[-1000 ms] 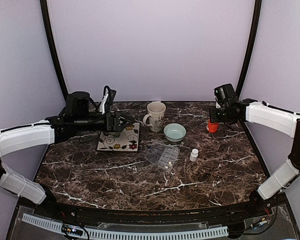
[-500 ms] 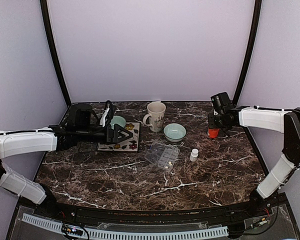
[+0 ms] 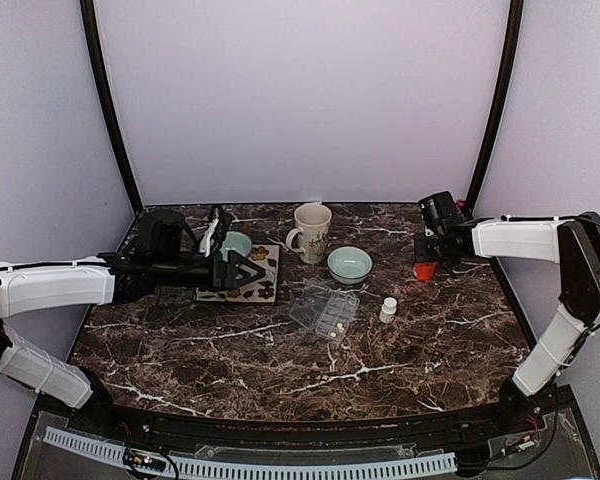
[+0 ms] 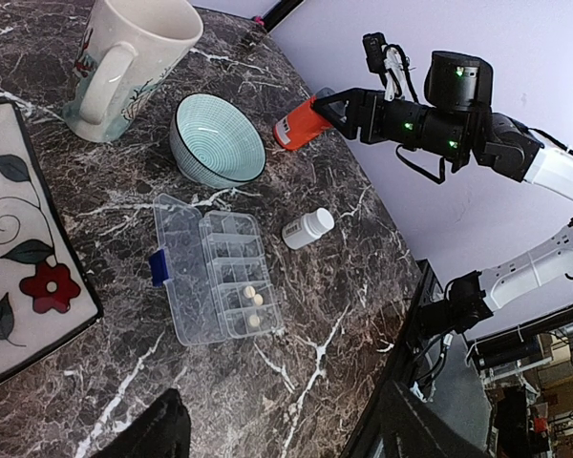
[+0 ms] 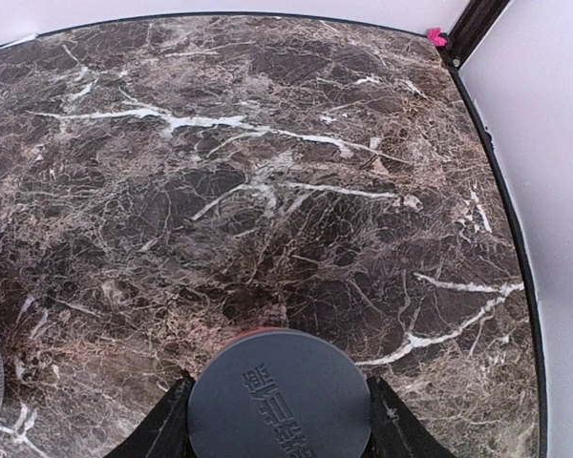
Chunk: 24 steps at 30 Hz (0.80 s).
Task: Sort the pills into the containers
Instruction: Place the pill bottle at the center of the board.
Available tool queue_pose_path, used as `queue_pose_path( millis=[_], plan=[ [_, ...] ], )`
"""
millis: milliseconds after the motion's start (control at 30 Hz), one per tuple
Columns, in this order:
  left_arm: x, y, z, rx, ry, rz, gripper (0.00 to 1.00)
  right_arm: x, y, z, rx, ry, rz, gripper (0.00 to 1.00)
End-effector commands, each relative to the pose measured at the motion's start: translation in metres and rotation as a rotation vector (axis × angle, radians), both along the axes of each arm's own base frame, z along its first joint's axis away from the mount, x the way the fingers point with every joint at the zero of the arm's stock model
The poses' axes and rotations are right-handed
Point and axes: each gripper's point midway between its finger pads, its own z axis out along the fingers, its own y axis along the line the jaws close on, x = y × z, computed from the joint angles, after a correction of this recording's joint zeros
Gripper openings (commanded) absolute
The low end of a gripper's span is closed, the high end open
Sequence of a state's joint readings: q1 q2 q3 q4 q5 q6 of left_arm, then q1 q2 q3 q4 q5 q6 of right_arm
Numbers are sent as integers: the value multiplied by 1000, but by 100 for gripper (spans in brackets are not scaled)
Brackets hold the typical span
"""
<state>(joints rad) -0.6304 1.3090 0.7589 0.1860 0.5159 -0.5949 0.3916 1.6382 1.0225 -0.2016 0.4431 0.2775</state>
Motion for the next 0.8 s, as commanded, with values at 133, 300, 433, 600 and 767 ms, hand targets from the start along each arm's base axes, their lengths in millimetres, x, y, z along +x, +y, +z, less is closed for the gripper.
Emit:
queue_pose_path(
  millis=[133,300,433,600,767],
  plan=[
    [5,-4,13,-20,-45,-12,71,5,0,2,35,-35,-25,35],
    [6,-6,14,-21,-45,-17,71,5,-1,4,39,-36,-26,47],
    [7,-7,14,-23,-46,-20,71,5,-1,7,41,-40,-26,54],
    [7,-7,17,-22,-53,-21,72,6,-1,13,41,-50,-27,58],
    [7,-7,18,-23,-54,-21,72,6,-1,15,40,-51,-28,63]
  ],
)
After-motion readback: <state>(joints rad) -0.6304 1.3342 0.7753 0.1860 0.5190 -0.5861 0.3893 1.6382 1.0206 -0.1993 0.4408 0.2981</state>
